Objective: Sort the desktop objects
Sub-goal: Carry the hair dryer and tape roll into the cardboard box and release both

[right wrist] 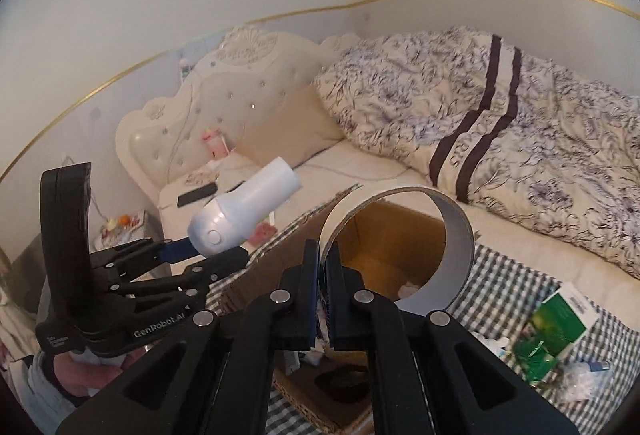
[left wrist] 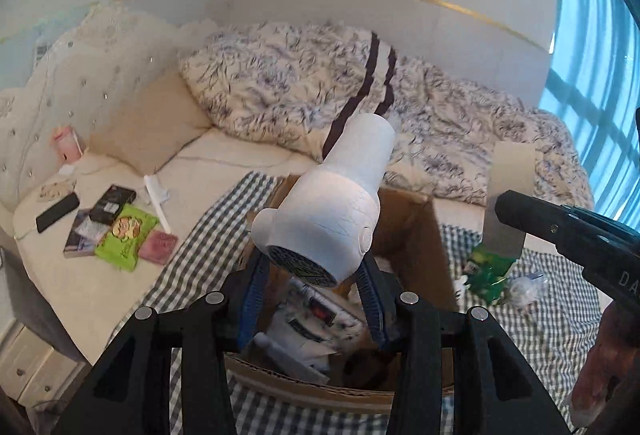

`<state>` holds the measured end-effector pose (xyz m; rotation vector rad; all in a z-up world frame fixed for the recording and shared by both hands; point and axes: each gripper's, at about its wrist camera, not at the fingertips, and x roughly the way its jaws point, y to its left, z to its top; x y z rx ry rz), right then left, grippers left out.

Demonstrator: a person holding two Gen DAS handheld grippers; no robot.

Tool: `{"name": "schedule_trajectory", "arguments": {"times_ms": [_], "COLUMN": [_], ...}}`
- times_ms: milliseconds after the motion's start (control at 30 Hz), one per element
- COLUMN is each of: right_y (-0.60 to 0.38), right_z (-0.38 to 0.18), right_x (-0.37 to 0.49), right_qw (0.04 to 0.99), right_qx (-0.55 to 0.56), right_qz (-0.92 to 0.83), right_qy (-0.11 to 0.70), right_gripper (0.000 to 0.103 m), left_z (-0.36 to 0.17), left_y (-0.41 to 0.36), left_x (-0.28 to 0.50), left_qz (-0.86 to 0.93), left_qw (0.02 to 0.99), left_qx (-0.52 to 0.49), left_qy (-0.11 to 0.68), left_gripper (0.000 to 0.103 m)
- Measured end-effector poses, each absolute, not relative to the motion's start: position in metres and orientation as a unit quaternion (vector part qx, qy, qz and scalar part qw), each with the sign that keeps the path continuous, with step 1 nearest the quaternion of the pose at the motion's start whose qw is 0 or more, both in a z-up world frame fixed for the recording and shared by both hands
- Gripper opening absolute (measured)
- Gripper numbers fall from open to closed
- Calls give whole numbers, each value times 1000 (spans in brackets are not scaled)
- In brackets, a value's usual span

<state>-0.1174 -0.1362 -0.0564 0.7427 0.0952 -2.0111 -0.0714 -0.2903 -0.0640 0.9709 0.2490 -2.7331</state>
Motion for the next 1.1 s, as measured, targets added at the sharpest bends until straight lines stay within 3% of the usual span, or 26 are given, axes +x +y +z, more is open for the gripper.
{"name": "schedule_trajectory", "arguments": {"times_ms": [400,467,533,600,800,867,1000,1100], "right_y": [-177,-179,-174,-169,-152,-143,-117,-98], "right_z": [-118,-126,-128,-124,-103,-93,-72,-60], "right_x": [-151,-157,-160,-160,-160,-158,-154,-155], "right_qw": [466,458,457,454,454,453,438,431], "right_qx": [388,400,401,393,366,352,319,307], "right_qz": [-791,-789,-790,-797,-810,-818,-839,-849], "right_qy": [86,88,77,72,50,44,32,24], "right_gripper": [6,15,39,52,56,57,67,69], "left_z": [-120,-123,-122,-118,-99,-90,-72,-60], "left_y": [-301,-302,-303,-303,-301,-297,-284,-272], "left_x": [-113,-114,-114,-113,-108,-104,-98,-95], "left_qz": [-901,-900,-902,-904,-912,-916,-927,-934], "left_qw": [110,111,114,117,125,126,122,116], "left_qx": [411,412,408,402,381,370,345,331], "left_qy": [87,89,90,88,88,87,80,74], "left_gripper": [48,55,59,63,70,80,90,97]}}
